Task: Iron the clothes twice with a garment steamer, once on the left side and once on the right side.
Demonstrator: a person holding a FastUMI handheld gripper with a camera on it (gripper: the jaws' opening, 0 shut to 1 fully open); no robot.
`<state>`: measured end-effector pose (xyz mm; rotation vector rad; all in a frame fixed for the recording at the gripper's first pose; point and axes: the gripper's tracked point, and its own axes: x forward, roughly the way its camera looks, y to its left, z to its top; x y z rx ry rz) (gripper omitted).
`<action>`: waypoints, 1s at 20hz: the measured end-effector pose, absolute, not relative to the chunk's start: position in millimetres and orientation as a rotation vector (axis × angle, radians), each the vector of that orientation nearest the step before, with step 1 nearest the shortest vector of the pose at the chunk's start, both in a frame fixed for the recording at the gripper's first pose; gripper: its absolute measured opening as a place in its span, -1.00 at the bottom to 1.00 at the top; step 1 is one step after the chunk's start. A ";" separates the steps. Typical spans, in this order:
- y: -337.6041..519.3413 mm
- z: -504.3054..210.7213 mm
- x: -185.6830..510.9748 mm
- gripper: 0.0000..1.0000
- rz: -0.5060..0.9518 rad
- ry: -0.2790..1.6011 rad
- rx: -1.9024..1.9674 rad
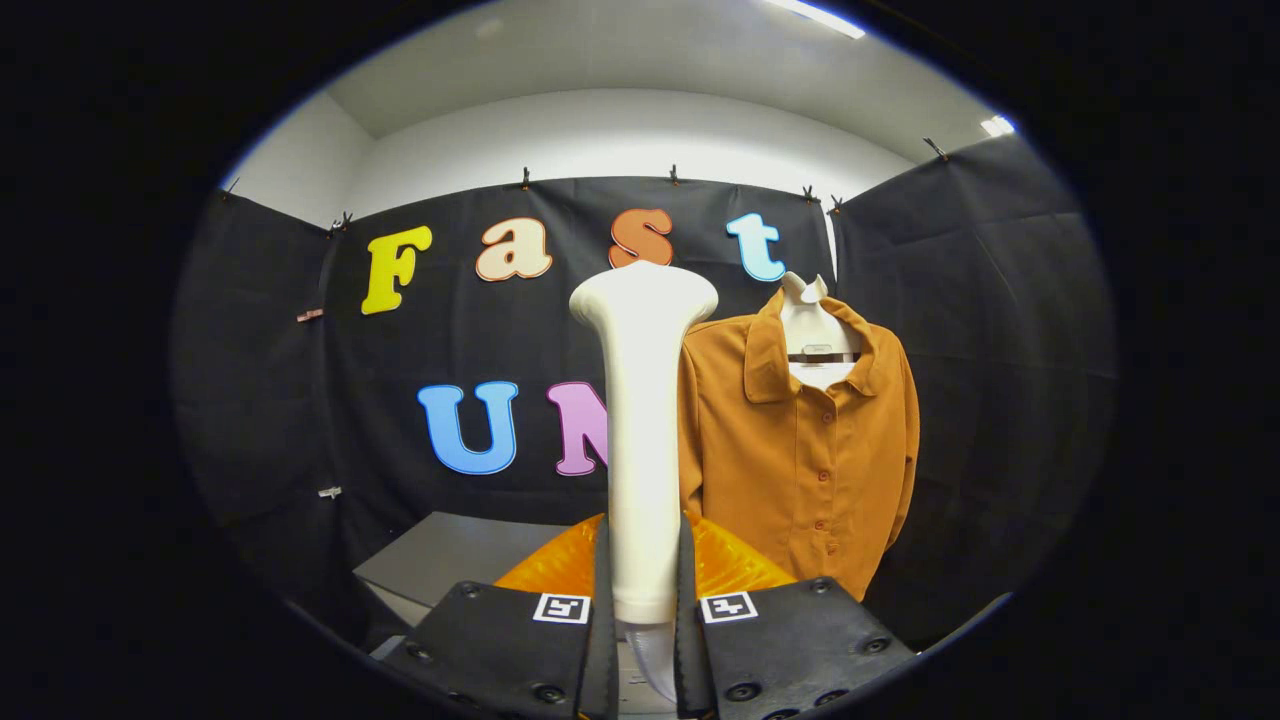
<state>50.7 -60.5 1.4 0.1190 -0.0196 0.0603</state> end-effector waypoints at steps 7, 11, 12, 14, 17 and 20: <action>-56.9 3.7 52.2 -0.49 0.062 -0.023 0.118; -55.4 4.9 51.9 -0.49 0.060 -0.027 0.115; -56.0 5.6 52.4 -0.49 0.059 -0.026 0.115; -55.9 5.1 53.2 -0.49 0.058 -0.025 0.115; -55.3 4.4 54.7 -0.49 0.059 -0.024 0.115; -53.9 5.3 56.0 -0.49 0.062 -0.026 0.118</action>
